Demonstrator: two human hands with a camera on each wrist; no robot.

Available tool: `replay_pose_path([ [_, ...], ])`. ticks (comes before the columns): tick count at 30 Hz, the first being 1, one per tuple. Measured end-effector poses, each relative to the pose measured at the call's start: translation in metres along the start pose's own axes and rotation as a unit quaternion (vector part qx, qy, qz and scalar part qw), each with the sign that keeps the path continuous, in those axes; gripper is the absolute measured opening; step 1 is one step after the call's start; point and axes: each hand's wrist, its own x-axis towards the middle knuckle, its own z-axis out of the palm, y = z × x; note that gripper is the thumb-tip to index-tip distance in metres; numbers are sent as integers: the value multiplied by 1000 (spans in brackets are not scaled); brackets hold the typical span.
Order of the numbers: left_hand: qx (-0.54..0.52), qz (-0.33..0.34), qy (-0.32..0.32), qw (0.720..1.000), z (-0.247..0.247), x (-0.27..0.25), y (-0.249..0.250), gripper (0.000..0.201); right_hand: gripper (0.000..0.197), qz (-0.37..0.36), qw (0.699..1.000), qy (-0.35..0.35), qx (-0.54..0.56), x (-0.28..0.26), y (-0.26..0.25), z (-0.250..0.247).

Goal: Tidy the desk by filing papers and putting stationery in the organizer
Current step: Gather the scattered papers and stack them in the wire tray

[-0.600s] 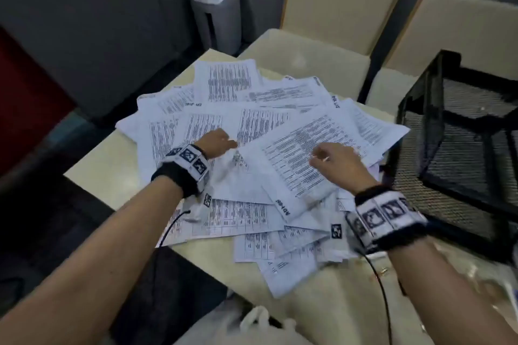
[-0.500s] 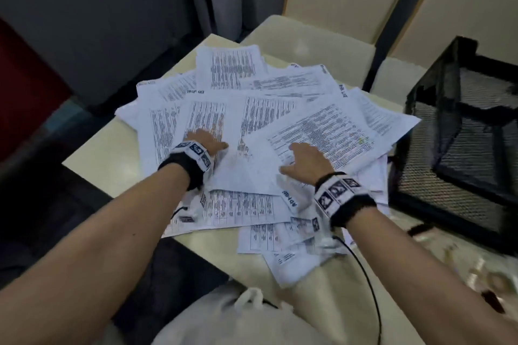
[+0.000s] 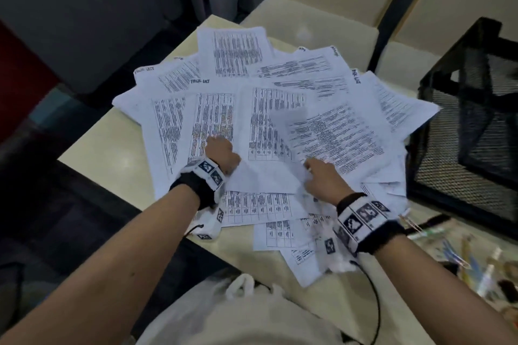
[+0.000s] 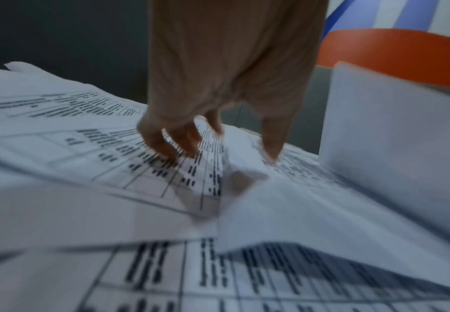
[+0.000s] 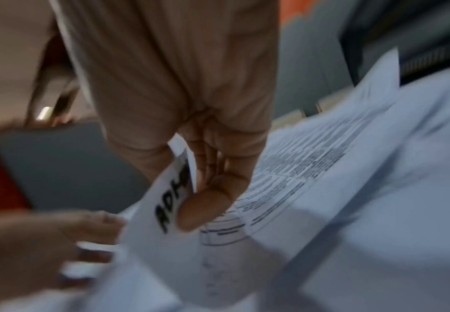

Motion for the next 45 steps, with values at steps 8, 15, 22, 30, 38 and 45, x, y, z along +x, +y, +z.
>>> replay_pose_path([
  [8, -362, 166, -162, 903, -15, -56, -1, 137, 24, 87, 731, -76, 672, 28, -95, -30],
  [15, -342, 73, 14, 937, -9, -9, 30, 20, 44, 11, 785, -32, 619, 61, -71, -74],
  [22, -70, -88, 132, 985, -45, 30, -5, 50, 97, 177, 974, 134, -35, 107, 19, -69],
  [30, -160, -91, 98, 978, -21, 19, -7, 40, 40, 82, 992, 91, 5, 98, 29, -34],
  [38, -208, -26, 26, 977, -1, -4, 2, 29, 45, 97, 969, 127, 191, 73, -20, 6],
  [45, -181, -121, 3, 976, -22, -6, -21, 69, 47, 6, 949, 178, 261, 46, -35, -23],
])
